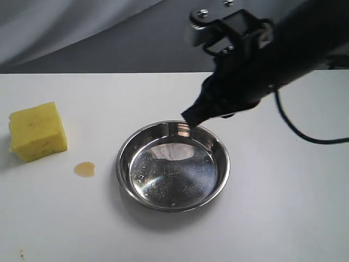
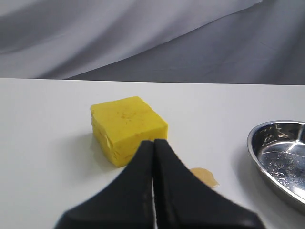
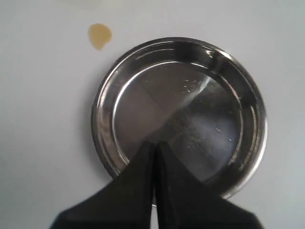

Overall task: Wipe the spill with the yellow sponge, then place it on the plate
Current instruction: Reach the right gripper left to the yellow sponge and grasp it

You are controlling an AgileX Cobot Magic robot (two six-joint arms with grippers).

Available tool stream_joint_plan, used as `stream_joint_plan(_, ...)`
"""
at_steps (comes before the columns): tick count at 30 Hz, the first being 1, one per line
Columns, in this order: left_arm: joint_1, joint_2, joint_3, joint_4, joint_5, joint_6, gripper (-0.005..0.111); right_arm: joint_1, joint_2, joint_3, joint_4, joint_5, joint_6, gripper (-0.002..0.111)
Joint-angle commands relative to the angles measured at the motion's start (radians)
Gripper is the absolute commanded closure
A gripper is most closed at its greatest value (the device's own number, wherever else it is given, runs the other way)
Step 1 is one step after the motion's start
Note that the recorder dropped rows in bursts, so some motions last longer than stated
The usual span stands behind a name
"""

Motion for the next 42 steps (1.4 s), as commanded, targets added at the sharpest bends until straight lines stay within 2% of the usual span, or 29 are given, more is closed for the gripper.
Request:
stream_joint_plan(1,-0.005,-0.004,0.005,0.0,-0.011,-0.001,0.107,0.075,0.156,-0.175,0.007,0.069,-0.009,0.108)
stream_joint_plan(10,-0.011,-0.004,0.005,0.0,-0.011,-0.001,0.107,0.197,0.491,-0.6,-0.003,0.176,0.007,0.108)
stream_joint_plan(14,-0.039,-0.004,0.005,0.0,-0.011,-0.001,0.107,0.215,0.639,-0.791,-0.005,0.231,0.049,0.108)
stream_joint_plan(20,-0.041,-0.004,0.005,0.0,-0.011,-0.001,0.107,0.215,0.851,-1.05,-0.005,0.255,0.107,0.107)
stream_joint_plan(22,-0.041,-0.004,0.005,0.0,-0.011,-0.001,0.107,0.215,0.907,-1.116,-0.005,0.241,0.111,0.1)
stream_joint_plan(26,-0.041,-0.004,0.005,0.0,-0.011,-0.001,0.107,0.215,0.995,-1.22,-0.002,0.164,0.148,0.079)
stream_joint_plan(29,-0.041,-0.004,0.005,0.0,-0.011,-0.001,0.107,0.215,1.041,-1.253,0.008,0.068,0.179,0.062)
stream_joint_plan(32,-0.041,-0.004,0.005,0.0,-0.011,-0.001,0.107,0.215,1.074,-1.257,0.008,-0.023,0.205,0.051)
stream_joint_plan(35,-0.041,-0.004,0.005,0.0,-0.011,-0.001,0.107,0.215,1.107,-1.257,0.01,-0.111,0.209,0.046)
stream_joint_plan(42,-0.041,-0.004,0.005,0.0,-0.011,-0.001,0.107,0.215,1.157,-1.257,0.085,-0.25,0.232,0.045)
